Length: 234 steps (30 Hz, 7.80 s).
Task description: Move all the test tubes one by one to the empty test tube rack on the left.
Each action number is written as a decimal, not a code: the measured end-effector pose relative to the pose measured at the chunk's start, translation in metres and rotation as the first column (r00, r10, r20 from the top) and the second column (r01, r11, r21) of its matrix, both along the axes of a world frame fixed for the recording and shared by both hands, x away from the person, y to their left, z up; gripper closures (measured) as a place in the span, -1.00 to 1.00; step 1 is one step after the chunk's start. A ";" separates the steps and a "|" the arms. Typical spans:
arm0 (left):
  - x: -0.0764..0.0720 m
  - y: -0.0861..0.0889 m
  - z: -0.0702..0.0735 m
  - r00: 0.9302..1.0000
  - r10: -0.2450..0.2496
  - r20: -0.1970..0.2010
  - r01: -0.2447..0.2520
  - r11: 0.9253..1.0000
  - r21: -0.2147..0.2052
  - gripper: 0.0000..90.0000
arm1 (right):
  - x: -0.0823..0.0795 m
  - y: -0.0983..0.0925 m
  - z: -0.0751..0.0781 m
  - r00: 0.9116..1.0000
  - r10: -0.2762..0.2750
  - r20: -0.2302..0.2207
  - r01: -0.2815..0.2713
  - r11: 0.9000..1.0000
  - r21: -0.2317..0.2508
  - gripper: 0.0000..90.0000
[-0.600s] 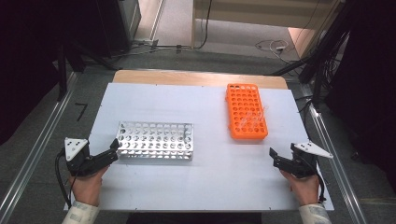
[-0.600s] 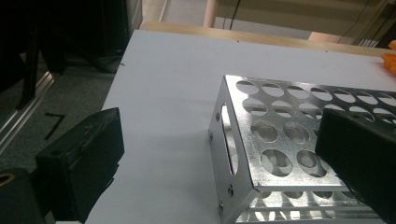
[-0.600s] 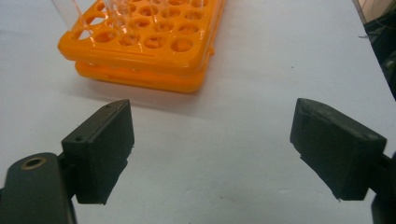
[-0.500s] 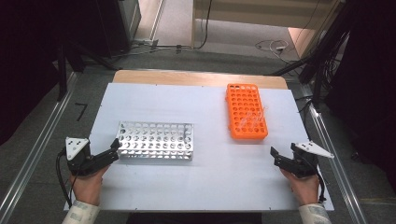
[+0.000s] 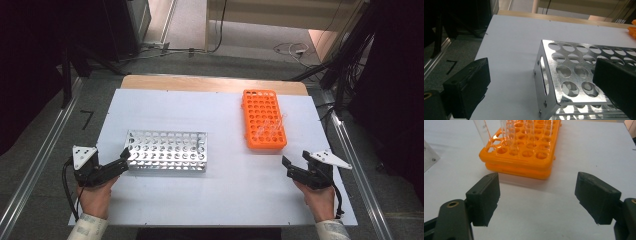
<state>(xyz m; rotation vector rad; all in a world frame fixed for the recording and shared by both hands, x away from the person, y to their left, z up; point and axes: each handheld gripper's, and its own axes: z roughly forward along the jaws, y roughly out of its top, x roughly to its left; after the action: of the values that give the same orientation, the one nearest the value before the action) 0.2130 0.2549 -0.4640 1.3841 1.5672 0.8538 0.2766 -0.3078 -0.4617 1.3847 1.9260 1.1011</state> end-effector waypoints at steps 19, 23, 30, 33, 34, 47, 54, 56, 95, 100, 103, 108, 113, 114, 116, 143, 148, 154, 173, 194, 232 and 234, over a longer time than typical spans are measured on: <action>-0.001 0.000 -0.001 1.000 0.003 -0.007 -0.003 1.000 0.011 -0.97 | 0.015 0.026 -0.001 0.998 0.068 -0.006 -0.068 0.998 -0.006 -0.52; -0.001 0.000 -0.001 1.000 0.004 -0.007 -0.004 1.000 0.014 -0.97 | 0.017 0.029 -0.001 0.997 0.080 0.002 -0.080 0.997 -0.001 -0.52; -0.001 -0.001 -0.001 1.000 0.003 -0.006 -0.003 1.000 0.015 -0.97 | 0.024 0.042 -0.003 0.994 0.112 -0.002 -0.112 0.994 -0.004 -0.40; -0.001 -0.001 0.000 1.000 0.003 -0.005 -0.003 1.000 0.016 -0.97 | 0.027 0.046 -0.004 0.992 0.130 0.002 -0.130 0.992 0.001 -0.31; -0.001 0.000 -0.001 1.000 0.005 -0.008 -0.005 1.000 0.016 -0.97 | 0.028 0.048 -0.004 0.991 0.134 0.002 -0.134 0.991 0.001 -0.29; -0.001 0.000 -0.001 1.000 0.005 -0.010 -0.005 1.000 0.017 -0.97 | 0.045 0.072 -0.006 0.984 0.172 0.036 -0.171 0.985 -0.015 0.19; -0.001 0.001 -0.001 1.000 0.005 -0.008 -0.005 1.000 0.012 -0.97 | 0.056 0.080 -0.009 0.986 0.157 0.065 -0.155 0.987 -0.030 0.41; -0.001 0.001 -0.001 1.000 0.006 -0.007 -0.005 1.000 0.011 -0.97 | 0.058 0.082 -0.010 0.985 0.157 0.067 -0.155 0.987 -0.036 0.45; -0.009 -0.020 0.014 0.992 -0.125 0.021 0.125 0.992 -0.006 -0.90 | 0.039 0.095 0.021 0.968 0.196 0.154 -0.195 0.981 -0.022 0.63; -0.012 -0.032 0.017 0.986 -0.161 0.029 0.161 0.987 -0.001 -0.90 | 0.030 0.102 0.023 0.959 0.246 0.141 -0.246 0.969 -0.018 0.63; -0.014 -0.045 0.021 0.976 -0.215 0.035 0.215 0.977 0.005 -0.88 | 0.020 0.111 0.024 0.946 0.299 0.128 -0.299 0.954 -0.018 0.63; -0.016 -0.062 0.022 0.961 -0.275 0.030 0.274 0.962 0.020 -0.87 | 0.010 0.122 0.024 0.929 0.355 0.109 -0.355 0.935 -0.021 0.63; -0.018 -0.080 0.023 0.942 -0.335 0.026 0.335 0.942 0.027 -0.86 | -0.005 0.139 0.019 0.897 0.436 0.078 -0.435 0.900 -0.031 0.63; -0.018 -0.083 0.023 0.939 -0.344 0.024 0.343 0.939 0.029 -0.86 | -0.007 0.142 0.018 0.892 0.446 0.074 -0.444 0.895 -0.031 0.63; -0.019 -0.089 0.024 0.932 -0.360 0.027 0.359 0.932 0.038 -0.86 | -0.009 0.145 0.017 0.888 0.454 0.069 -0.453 0.891 -0.034 0.63; -0.022 -0.149 0.025 0.783 -0.621 0.036 0.618 0.783 0.064 -0.13 | -0.042 0.214 -0.004 0.767 0.642 -0.006 -0.641 0.765 -0.053 0.63; -0.022 -0.152 0.023 0.769 -0.638 0.031 0.635 0.769 0.074 0.16 | -0.044 0.220 -0.004 0.758 0.652 -0.008 -0.652 0.757 -0.047 0.63; -0.022 -0.154 0.020 0.756 -0.654 0.019 0.651 0.755 0.081 0.32 | -0.046 0.223 -0.003 0.754 0.657 -0.003 -0.656 0.754 -0.040 0.63; -0.022 -0.153 0.020 0.767 -0.641 0.020 0.637 0.766 0.086 0.67 | -0.046 0.223 0.000 0.743 0.669 -0.008 -0.669 0.743 -0.019 0.39; -0.022 -0.094 0.044 0.847 -0.525 0.078 0.526 0.850 0.011 0.67 | -0.040 0.186 0.018 0.794 0.608 0.019 -0.608 0.793 0.017 -0.33; -0.013 -0.006 0.056 0.969 -0.220 0.115 0.211 0.974 0.087 0.67 | -0.017 0.124 0.023 0.893 0.450 0.026 -0.450 0.893 0.016 -0.34; -0.012 -0.008 0.054 0.969 -0.220 0.114 0.210 0.973 0.092 0.67 | -0.017 0.123 0.023 0.894 0.446 0.025 -0.447 0.894 0.019 -0.34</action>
<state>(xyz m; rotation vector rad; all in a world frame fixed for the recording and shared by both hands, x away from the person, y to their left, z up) 0.2012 0.2474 -0.4098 1.4970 1.2748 0.8592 0.2598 -0.1848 -0.4385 0.9519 2.2898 1.3393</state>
